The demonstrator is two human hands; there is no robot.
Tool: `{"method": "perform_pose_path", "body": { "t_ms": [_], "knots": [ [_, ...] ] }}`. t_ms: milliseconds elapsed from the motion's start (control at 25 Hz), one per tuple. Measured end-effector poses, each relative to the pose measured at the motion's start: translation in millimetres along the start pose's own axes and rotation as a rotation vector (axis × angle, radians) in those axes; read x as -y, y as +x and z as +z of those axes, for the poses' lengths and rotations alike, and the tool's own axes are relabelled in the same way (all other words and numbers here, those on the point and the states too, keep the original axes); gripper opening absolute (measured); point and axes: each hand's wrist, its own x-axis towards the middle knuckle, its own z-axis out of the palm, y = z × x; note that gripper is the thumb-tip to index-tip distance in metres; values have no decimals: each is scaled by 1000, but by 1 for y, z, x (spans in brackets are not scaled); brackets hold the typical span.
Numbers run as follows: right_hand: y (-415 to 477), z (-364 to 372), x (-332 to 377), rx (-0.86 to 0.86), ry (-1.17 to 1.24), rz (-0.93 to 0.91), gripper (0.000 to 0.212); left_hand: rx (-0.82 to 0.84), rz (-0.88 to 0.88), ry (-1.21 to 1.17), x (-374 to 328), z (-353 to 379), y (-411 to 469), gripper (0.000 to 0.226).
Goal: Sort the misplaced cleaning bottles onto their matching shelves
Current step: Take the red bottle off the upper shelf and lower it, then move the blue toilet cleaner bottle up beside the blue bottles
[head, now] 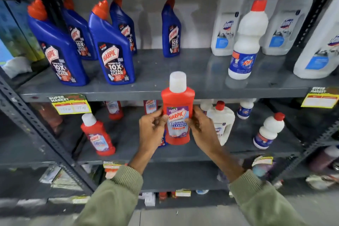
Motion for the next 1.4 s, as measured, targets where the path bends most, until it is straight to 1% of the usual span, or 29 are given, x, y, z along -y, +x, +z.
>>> {"method": "perform_pose_path", "body": {
  "t_ms": [120, 160, 240, 280, 360, 520, 640, 800, 880, 960, 1000, 1040, 1120, 1160, 1200, 1240, 1280, 1360, 1400],
  "knots": [
    [-7, 10, -48, 38, -29, 82, 25, 25, -65, 49, 52, 5, -13, 18],
    [-7, 13, -66, 54, -32, 107, 23, 48, -84, 69, 68, 7, -13, 22],
    [-5, 20, -98, 60, -45, 145, 19, 96, -111, 134, 90, 11, -10, 41],
    [-1, 24, -116, 52, -54, 170, 19, 117, -123, 170, 102, 15, -6, 43],
    [6, 30, -141, 37, -74, 233, 23, 133, -138, 237, 122, 25, -1, 37],
    [22, 36, -174, -9, -64, 335, 27, 150, -196, 278, 155, 44, 12, 21],
    [29, 37, -188, -33, -87, 375, 29, 151, -223, 303, 165, 57, 20, 20],
    [32, 40, -199, -76, -170, 395, 27, 106, -231, 347, 170, 69, 25, 20],
    [32, 41, -200, -72, -161, 429, 28, 97, -262, 343, 166, 73, 25, 18],
    [32, 39, -194, -37, -113, 461, 35, 98, -270, 330, 156, 74, 19, 20],
    [30, 38, -190, -41, -71, 467, 42, 85, -256, 314, 149, 71, 13, 22],
    [25, 39, -185, -82, -24, 464, 49, 38, -226, 306, 143, 65, 6, 24],
    [1, 49, -174, -259, 3, 457, 58, -159, -142, 328, 136, 44, -14, 23],
    [-14, 58, -167, -340, -21, 446, 55, -264, -117, 326, 135, 28, -22, 21],
    [-26, 67, -160, -375, -45, 419, 47, -354, -116, 305, 137, 14, -27, 21],
    [-34, 76, -153, -356, -51, 370, 40, -417, -138, 290, 139, 0, -27, 24],
    [-35, 84, -147, -303, -61, 318, 36, -441, -173, 298, 141, -12, -23, 31],
    [-21, 99, -137, -157, -109, 280, 34, -378, -272, 366, 148, -22, -9, 45],
    [-9, 107, -136, -59, -143, 293, 37, -314, -315, 398, 152, -23, -2, 49]
  ]
}}
